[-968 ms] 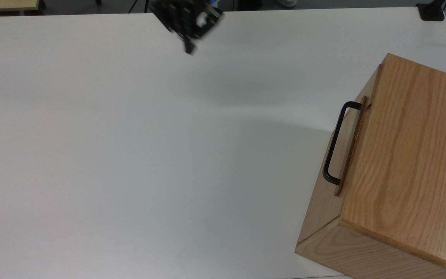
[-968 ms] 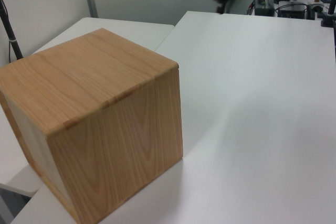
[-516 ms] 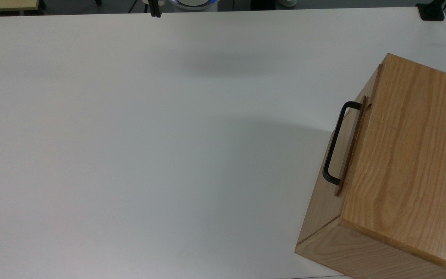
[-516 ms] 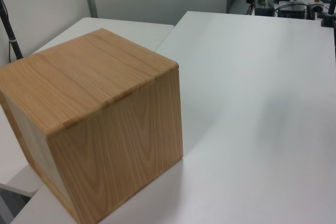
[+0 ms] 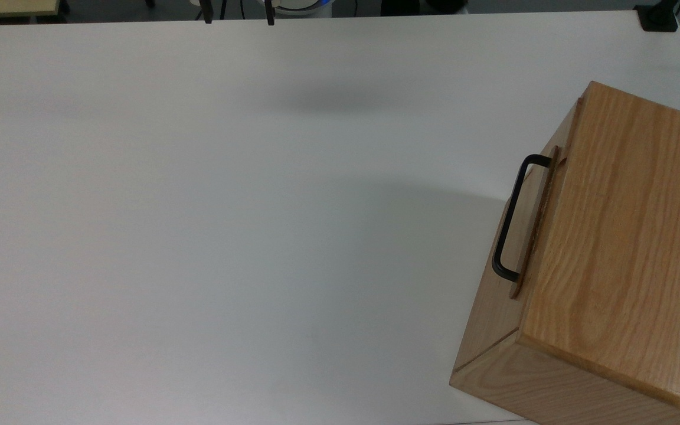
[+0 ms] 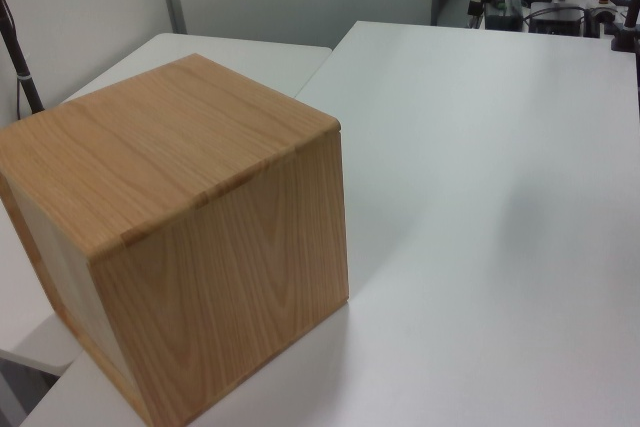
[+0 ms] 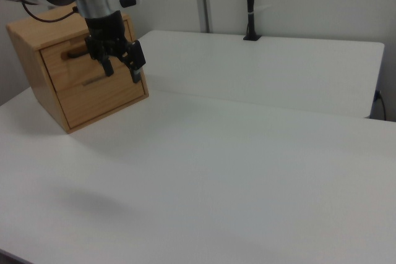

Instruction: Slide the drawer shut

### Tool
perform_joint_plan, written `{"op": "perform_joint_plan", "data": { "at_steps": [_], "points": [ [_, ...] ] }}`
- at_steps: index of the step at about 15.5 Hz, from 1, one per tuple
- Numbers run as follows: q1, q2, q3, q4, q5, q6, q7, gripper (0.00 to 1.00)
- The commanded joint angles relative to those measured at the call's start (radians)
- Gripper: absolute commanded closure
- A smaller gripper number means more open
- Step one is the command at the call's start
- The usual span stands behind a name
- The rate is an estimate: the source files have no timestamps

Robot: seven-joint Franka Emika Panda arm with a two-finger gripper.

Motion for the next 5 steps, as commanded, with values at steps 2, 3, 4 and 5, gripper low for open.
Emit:
{"op": "perform_joint_plan", "data": {
  "at_steps": [2, 3, 4, 5],
  "points": [
    [0.000, -0.007, 0.002, -0.013, -0.005, 0.018, 0.006, 0.00],
    [0.000, -0.006, 0.002, -0.013, -0.005, 0.018, -0.001, 0.00],
    [0.001, 0.003, 0.002, -0.010, -0.005, 0.018, 0.006, 0.00],
    [0.003, 0.005, 0.002, -0.005, -0.002, 0.019, 0.008, 0.00]
  ]
}}
